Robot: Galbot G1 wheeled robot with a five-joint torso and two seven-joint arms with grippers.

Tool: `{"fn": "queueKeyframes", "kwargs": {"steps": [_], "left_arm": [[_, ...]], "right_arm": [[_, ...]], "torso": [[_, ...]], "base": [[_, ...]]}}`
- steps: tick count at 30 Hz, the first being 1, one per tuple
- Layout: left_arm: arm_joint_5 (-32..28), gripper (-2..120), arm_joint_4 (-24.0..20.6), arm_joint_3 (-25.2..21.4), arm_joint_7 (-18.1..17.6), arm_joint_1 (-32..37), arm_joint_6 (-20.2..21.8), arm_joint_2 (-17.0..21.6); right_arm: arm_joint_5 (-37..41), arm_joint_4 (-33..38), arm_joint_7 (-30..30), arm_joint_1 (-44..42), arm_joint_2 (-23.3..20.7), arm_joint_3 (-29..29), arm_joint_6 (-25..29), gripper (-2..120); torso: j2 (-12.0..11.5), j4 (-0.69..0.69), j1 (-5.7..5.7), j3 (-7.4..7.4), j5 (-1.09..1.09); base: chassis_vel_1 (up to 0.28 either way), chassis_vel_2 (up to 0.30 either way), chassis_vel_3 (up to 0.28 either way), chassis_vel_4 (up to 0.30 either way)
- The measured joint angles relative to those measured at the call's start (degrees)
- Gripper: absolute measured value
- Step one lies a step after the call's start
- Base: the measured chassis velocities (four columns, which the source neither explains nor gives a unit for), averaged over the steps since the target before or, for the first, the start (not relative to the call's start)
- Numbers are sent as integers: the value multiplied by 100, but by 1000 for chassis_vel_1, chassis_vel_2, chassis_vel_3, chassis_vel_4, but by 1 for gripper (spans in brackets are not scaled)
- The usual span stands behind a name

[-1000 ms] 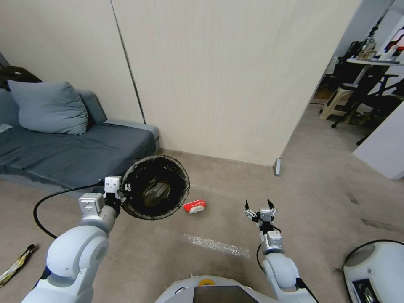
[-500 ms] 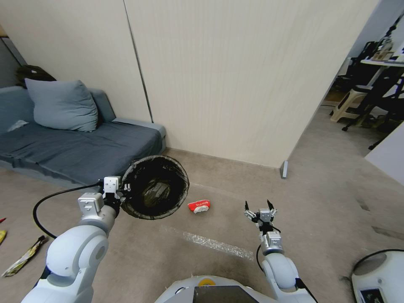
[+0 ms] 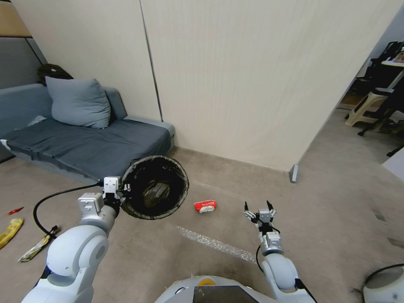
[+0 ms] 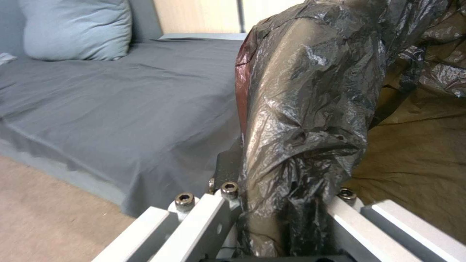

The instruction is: Pick up the trash bin, then pick up the garbage from the floor and place it into the trash bin.

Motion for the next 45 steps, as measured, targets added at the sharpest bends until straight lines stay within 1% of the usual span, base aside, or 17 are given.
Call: {"fn": "queueKeyframes", "kwargs": {"steps": [15, 19, 20, 23, 25, 26, 28, 29, 31, 32, 33, 35, 38, 39, 42, 43, 45], "left_arm": [[18, 0, -17, -23, -47, 43, -19, -32], [91, 0, -7, -49, -90, 51, -45, -51], [120, 0, -9, -57, -87, 69, -33, -67], [129, 0, -22, -63, -86, 94, -21, -84], [135, 0, -33, -95, -88, 128, -13, -106], [135, 0, -33, -95, -88, 128, -13, -106], [135, 0, -18, -163, -89, 140, -11, -125], [135, 0, -18, -163, -89, 140, -11, -125], [141, 0, 3, -212, -86, 159, -9, -169], [148, 0, 7, -226, -84, 169, -8, -196], [148, 0, 7, -226, -84, 169, -8, -196], [169, 0, 12, -241, -82, 197, -7, -254], [176, 0, 12, -248, -90, 221, -6, -289], [177, 0, 15, -263, -95, 227, -5, -309], [177, 0, 18, -272, -96, 228, -5, -315], [182, 0, 39, -285, -108, 230, -5, -316], [184, 0, 51, -287, -109, 232, -4, -312]], "right_arm": [[-15, 71, -3, -41, -38, -6, -90, 100], [-66, 199, -11, -20, -161, -5, -490, 100], [-7, 247, -38, 115, -319, -2, -789, 100], [171, 239, -51, 298, -504, -9, -1030, 100], [671, 12, -58, 768, -1076, -89, -1558, 100], [671, 12, -58, 768, -1076, -89, -1558, 100], [1183, -323, -71, 1292, -1861, -237, -1953, 100], [1183, -323, -71, 1292, -1861, -237, -1953, 100], [1708, -767, -169, 1977, -2480, -522, -2321, 100], [1834, -980, -215, 2303, -2639, -664, -2391, 100], [1834, -980, -215, 2303, -2639, -664, -2391, 100], [1965, -1518, -333, 2967, -2853, -1103, -2482, 100], [2122, -2035, -435, 3475, -2916, -1542, -2629, 100], [2210, -2429, -491, 3784, -2909, -1904, -2708, 100], [2217, -2683, -541, 3976, -2882, -2121, -2737, 100], [2106, -3170, -653, 4373, -2781, -2536, -2766, 100], [2048, -3295, -673, 4491, -2735, -2682, -2775, 100]], "torso": [[0, 0, 0, 0, 0], [0, -1, 0, 0, 0], [0, -2, 0, 0, 0], [0, -2, 0, 0, 1], [0, -1, 0, 0, 2], [0, -1, 0, 0, 2], [0, 2, 0, 0, 0], [0, 2, 0, 0, 0], [0, -1, 1, 1, 2], [0, -1, 1, 0, 2], [0, -1, 1, 0, 2], [0, 1, 1, 1, -1], [0, 2, 1, 1, 2], [0, 1, 1, 1, 0], [0, -1, 1, 1, 4], [0, -2, 1, 1, -1], [0, -2, 1, 1, -4]], "base": [[11, 6, 6, 8], [0, 0, 0, 0], [0, 0, 0, 0], [0, 0, 0, 0], [0, 0, 0, 0], [0, 0, 0, 0], [0, 0, 0, 0], [0, 0, 0, 0], [0, 0, 0, 0], [0, 0, 0, 0], [0, 0, 0, 0], [0, 0, 0, 0], [0, 0, 0, 0], [0, 0, 0, 0], [0, 0, 0, 0], [0, 0, 0, 0], [0, 0, 0, 0]]}}
